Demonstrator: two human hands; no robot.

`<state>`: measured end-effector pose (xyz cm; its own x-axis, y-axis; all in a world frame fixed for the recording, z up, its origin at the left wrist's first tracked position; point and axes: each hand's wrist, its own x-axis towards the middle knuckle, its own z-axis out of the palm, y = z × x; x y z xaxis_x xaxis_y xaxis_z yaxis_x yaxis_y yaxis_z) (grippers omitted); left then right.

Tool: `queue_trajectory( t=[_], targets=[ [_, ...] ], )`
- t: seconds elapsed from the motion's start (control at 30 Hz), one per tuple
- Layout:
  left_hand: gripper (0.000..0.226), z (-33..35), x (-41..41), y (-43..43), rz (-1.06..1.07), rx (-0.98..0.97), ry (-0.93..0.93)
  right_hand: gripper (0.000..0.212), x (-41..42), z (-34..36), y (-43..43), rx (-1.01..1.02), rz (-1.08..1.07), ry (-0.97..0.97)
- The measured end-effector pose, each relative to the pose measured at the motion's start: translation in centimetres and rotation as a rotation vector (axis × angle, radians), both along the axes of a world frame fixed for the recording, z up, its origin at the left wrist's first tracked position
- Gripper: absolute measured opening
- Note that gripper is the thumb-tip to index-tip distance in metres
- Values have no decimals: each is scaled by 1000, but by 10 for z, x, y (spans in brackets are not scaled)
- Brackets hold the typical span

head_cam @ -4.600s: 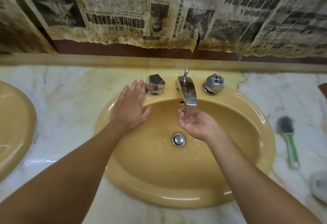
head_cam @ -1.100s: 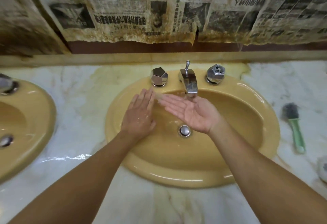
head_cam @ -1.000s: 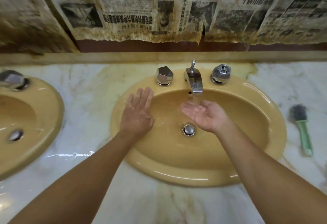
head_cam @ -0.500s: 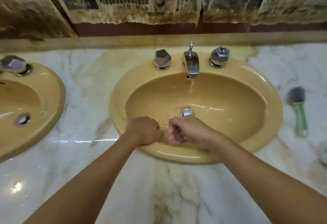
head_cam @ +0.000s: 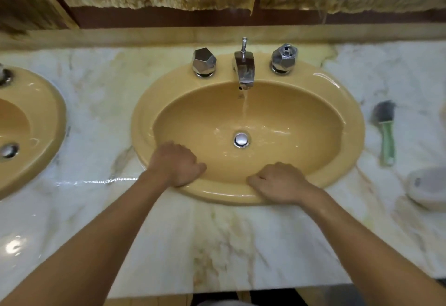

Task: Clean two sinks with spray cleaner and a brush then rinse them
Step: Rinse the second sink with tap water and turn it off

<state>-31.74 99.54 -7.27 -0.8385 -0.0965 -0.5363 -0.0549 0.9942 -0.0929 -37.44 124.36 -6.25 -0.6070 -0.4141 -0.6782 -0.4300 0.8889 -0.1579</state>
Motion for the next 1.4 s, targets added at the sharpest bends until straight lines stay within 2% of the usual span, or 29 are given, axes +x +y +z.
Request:
queue_trajectory(
  t=[0.07,0.1,0.17,0.23,0.27,0.33,0.37,0.4,0.43,0.5,0.63,0.67,0.73,0.77,0.87,0.97,1.0,1.03,1.13,1.17,1.2,1.23,1.33,1.4],
  targets=[
    [55,0,2,1,86,102,38,36,-16,7,-28,-144,-135,-322],
    [61,-3,5,1,114,127,71,32,-33,8,-38,-247,-294,-504],
    [73,-11,10,-2,145,93,248,34,-66,3,-52,-579,-809,-790],
    [74,-16,9,-6,316,73,486,40,-93,-2,-68,-1008,-1342,-869],
    [78,-16,7,-8,402,76,530,43,-101,-5,-76,-1157,-1472,-913],
    [87,-16,3,-9,424,62,494,46,-103,-2,-93,-1264,-1407,-1157],
    [88,-18,1,-12,378,51,479,47,-100,-2,-100,-1226,-1328,-1259],
    [86,-19,-2,-15,335,44,477,48,-99,-1,-107,-1183,-1299,-1283],
    [84,-19,-5,-20,302,40,476,47,-99,-3,-114,-1184,-1355,-1258],
    [80,-20,-8,-30,255,38,473,46,-104,-12,-122,-1254,-1614,-1129],
    [77,-20,-17,-41,182,61,471,48,-90,-1,-123,-1279,-1411,-1319],
    [76,-20,-18,-42,178,67,474,45,-91,2,-121,-1314,-1488,-1291],
    [74,-20,-18,-42,174,54,482,41,-105,1,-117,-1459,-1867,-1151],
    [74,-20,-18,-42,170,44,486,42,-110,2,-115,-1511,-1977,-1114],
    [74,-21,-18,-42,173,28,486,46,-112,9,-116,-1531,-1970,-1101],
    [75,-22,-18,-40,176,28,489,38,-112,17,-120,-1621,-1957,-1150],
    [75,-23,-18,-39,180,28,489,35,-111,19,-121,-1630,-1935,-1182],
    [75,-24,-18,-39,184,30,491,32,-110,16,-123,-1594,-1827,-1203],
    [77,-25,-17,-39,185,55,518,37,-90,2,-130,-1152,-1183,-1213],
    [78,-25,-17,-38,189,64,539,39,-86,-2,-133,-1040,-1110,-1203],
    [79,-25,-17,-38,197,73,552,40,-83,-4,-134,-996,-1159,-1192],
    [81,-25,-17,-38,196,71,549,40,-83,-7,-133,-1040,-1304,-1179],
    [80,-27,-15,-37,162,20,526,36,-95,-12,-124,-1389,-1852,-1156],
    [76,-26,-15,-38,130,-26,506,34,-100,-5,-119,-1512,-1946,-1170]
  ],
)
